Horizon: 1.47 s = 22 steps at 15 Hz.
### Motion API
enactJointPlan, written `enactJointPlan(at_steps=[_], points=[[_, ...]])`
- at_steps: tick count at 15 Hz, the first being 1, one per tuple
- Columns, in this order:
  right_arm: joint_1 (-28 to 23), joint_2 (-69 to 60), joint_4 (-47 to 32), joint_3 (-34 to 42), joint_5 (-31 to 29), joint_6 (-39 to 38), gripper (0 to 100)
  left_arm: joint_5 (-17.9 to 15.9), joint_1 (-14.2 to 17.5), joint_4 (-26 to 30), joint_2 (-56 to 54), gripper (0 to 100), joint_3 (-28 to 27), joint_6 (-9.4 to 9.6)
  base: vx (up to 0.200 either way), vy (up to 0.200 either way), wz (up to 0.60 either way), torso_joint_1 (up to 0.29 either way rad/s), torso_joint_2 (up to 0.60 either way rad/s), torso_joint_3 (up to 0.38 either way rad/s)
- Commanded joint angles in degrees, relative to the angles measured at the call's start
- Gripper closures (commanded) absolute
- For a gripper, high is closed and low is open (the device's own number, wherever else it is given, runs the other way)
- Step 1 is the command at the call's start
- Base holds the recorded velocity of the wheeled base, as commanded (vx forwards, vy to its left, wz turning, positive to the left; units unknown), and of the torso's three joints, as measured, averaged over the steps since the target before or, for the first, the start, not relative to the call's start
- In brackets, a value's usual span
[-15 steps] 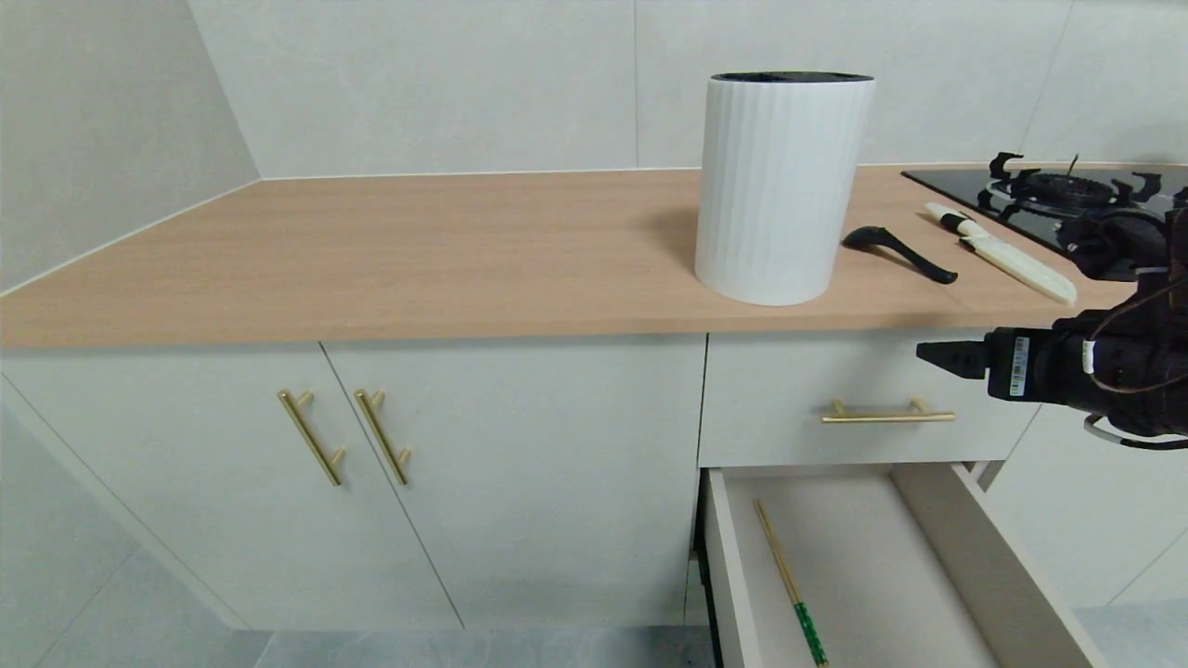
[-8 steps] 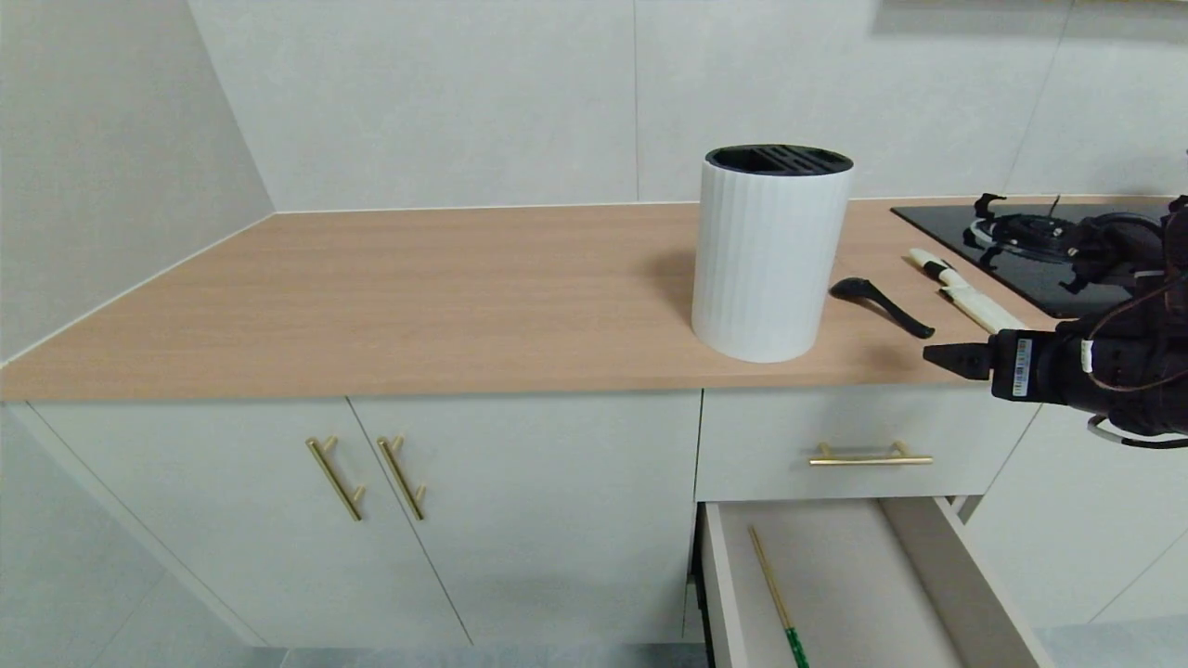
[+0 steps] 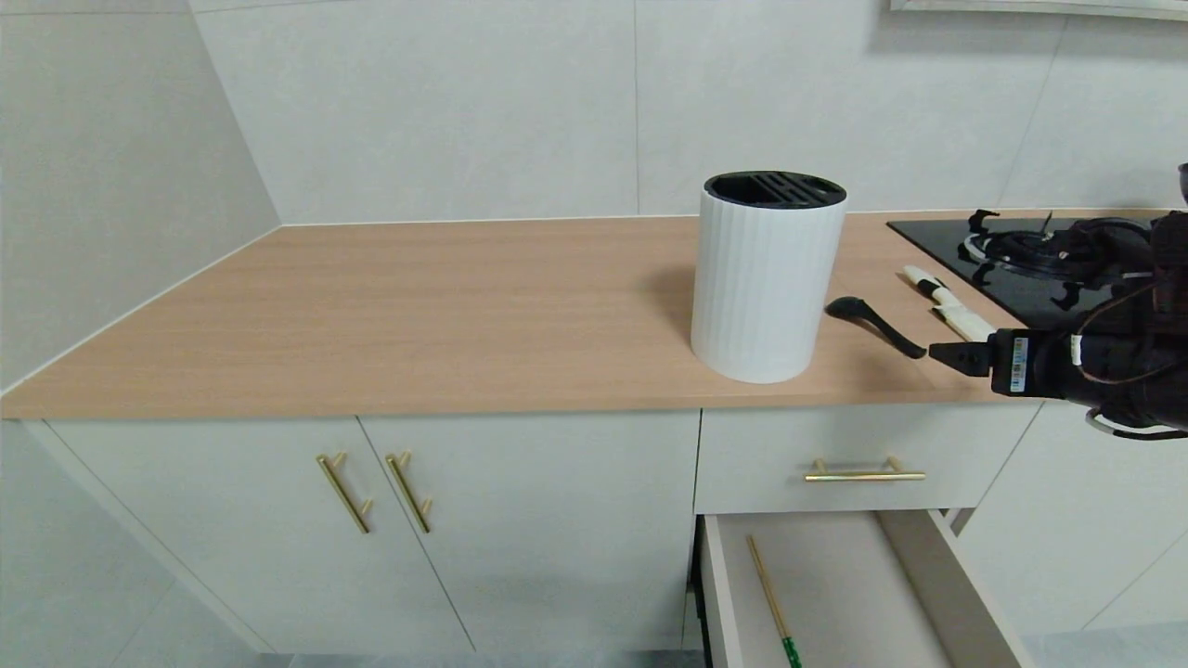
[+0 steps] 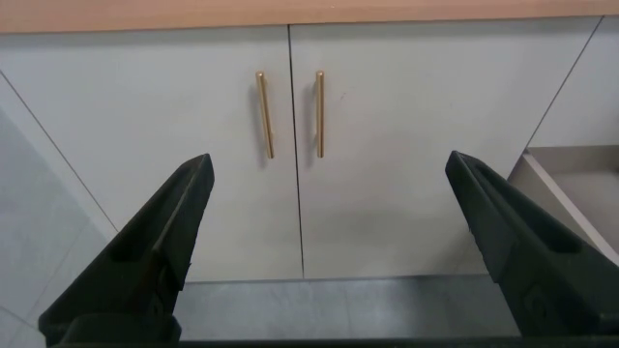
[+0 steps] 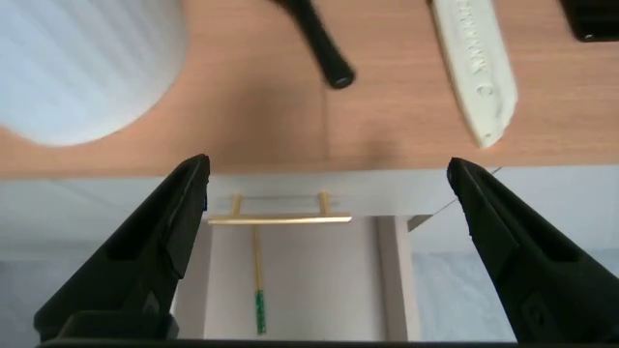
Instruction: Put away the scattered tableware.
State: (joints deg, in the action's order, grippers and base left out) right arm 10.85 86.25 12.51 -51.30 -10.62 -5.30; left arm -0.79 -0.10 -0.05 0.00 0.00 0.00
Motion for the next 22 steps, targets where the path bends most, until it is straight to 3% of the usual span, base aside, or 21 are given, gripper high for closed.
enactJointPlan(at_steps=[1, 9, 14, 22], points=[[-0.39, 1.2, 0.15, -1.08, 0.6, 0.21, 0, 0.0, 0.01, -0.04, 0.0, 0, 0.0, 0.0, 0.0, 0.0, 0.0, 0.0, 0.0, 0.0], [-5.31, 17.73, -0.11, -16.91, 13.52, 9.08, 0, 0.0, 0.01, -0.04, 0.0, 0, 0.0, 0.0, 0.0, 0.0, 0.0, 0.0, 0.0, 0.0], [-6.89, 23.53, 0.5, -21.56, 19.41, 10.49, 0, 0.0, 0.01, -0.04, 0.0, 0, 0.0, 0.0, 0.0, 0.0, 0.0, 0.0, 0.0, 0.0], [-10.15, 31.79, 2.87, -27.1, 21.25, 9.87, 0, 0.0, 0.01, -0.04, 0.0, 0, 0.0, 0.0, 0.0, 0.0, 0.0, 0.0, 0.0, 0.0]])
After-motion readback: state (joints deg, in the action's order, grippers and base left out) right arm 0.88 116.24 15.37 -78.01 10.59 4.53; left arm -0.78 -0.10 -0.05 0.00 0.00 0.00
